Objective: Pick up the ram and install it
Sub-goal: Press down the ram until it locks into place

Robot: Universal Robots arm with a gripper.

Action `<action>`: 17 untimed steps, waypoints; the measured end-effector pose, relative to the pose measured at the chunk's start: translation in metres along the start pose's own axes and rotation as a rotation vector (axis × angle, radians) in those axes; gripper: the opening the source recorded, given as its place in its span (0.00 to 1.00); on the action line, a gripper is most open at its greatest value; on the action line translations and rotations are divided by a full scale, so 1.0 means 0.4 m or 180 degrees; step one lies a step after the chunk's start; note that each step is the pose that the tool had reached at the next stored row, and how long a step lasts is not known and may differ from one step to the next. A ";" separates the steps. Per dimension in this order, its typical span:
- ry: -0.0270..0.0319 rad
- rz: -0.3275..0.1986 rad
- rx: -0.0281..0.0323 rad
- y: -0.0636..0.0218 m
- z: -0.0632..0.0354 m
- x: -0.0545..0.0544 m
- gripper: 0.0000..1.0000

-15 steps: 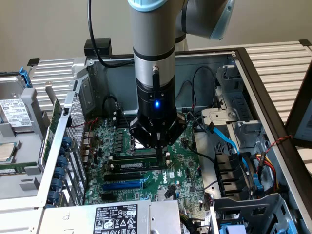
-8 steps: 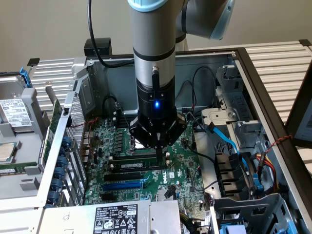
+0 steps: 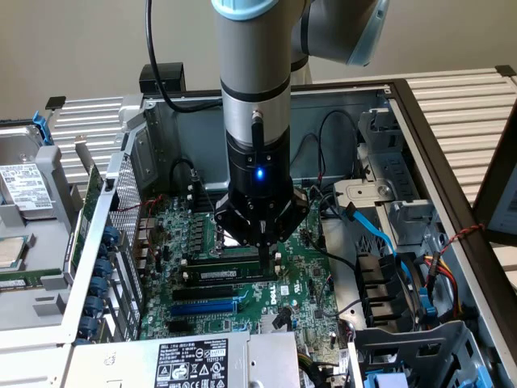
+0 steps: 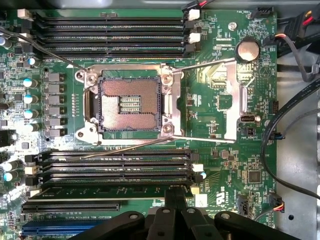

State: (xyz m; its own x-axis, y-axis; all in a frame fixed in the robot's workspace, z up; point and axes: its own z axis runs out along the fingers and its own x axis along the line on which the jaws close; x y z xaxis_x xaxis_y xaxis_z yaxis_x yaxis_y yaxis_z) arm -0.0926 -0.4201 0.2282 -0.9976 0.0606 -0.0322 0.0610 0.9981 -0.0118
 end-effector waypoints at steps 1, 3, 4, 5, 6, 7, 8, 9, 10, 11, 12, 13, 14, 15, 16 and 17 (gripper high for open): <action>0.0000 0.0003 0.0000 0.000 0.000 0.000 0.10; 0.0000 0.0010 0.0000 0.000 0.000 0.000 0.10; 0.0000 0.0012 0.0000 0.000 0.000 0.000 0.10; 0.0000 0.0016 0.0001 0.000 0.000 0.000 0.10; 0.0000 0.0020 0.0000 0.000 0.001 0.000 0.10; 0.0000 0.0025 0.0000 0.000 0.001 0.000 0.10; 0.0000 0.0030 0.0001 0.000 0.001 0.000 0.10; 0.0000 0.0033 0.0001 0.000 0.001 0.000 0.10; 0.0000 0.0035 -0.0001 0.000 0.001 0.000 0.10; 0.0000 0.0036 -0.0004 0.000 -0.002 0.000 0.10; 0.0000 0.0036 -0.0004 0.000 -0.010 0.000 0.10; 0.0000 0.0037 -0.0003 0.000 -0.021 0.000 0.10; 0.0001 0.0037 -0.0002 -0.001 -0.032 0.001 0.10; 0.0000 0.0037 -0.0005 -0.001 -0.043 0.003 0.10; 0.0001 0.0038 -0.0009 -0.001 -0.053 0.007 0.10; 0.0001 0.0039 -0.0018 -0.002 -0.061 0.012 0.10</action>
State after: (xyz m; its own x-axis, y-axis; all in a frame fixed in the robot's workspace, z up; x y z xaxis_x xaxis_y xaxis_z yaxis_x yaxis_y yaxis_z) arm -0.0983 -0.4201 0.2526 -0.9968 0.0729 -0.0319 0.0731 0.9973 -0.0058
